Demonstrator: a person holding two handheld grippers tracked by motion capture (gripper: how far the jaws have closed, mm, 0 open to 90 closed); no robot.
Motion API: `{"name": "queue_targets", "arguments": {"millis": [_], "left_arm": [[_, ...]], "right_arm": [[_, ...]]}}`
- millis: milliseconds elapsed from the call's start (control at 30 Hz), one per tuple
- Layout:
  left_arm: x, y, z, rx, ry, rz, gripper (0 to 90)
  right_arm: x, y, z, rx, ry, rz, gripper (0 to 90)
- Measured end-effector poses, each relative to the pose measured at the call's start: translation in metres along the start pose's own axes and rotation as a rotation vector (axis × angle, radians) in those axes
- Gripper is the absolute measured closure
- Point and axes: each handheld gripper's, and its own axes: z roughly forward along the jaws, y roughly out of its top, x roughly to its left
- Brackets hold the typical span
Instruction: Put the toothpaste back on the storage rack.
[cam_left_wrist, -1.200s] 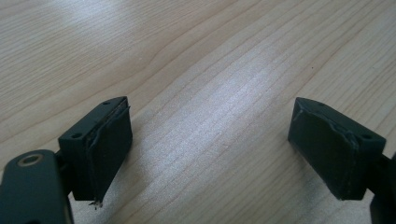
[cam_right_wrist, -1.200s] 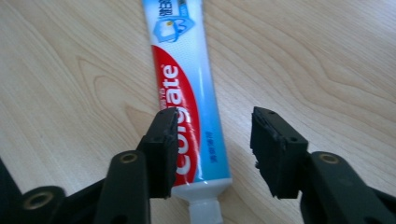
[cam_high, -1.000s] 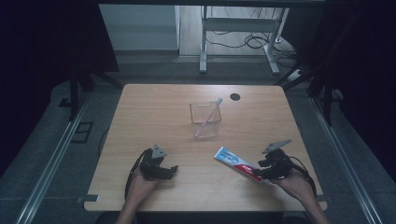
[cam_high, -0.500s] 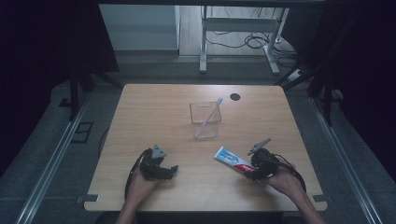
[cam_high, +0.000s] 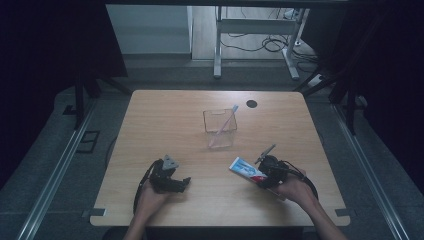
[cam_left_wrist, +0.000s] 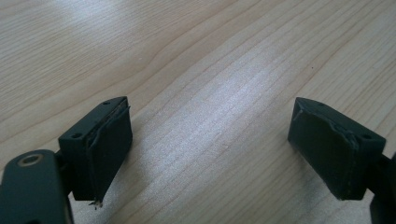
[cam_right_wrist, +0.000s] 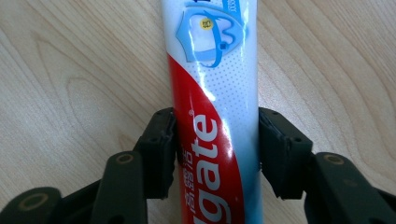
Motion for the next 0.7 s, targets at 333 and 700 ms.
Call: {"name": "queue_targets", "arguments": {"millis": [333,700], "left_arm": [[0.0,0.0,0.0,0.003,-0.001,0.002,13.9],[0.0,0.0,0.0,0.003,-0.002,0.002,13.8]], "right_arm": [[-0.003,0.004,-0.006,0.022,0.017,0.009,68.5],[-0.01,-0.002,-0.013,-0.032,0.024,0.038,72.5]]}}
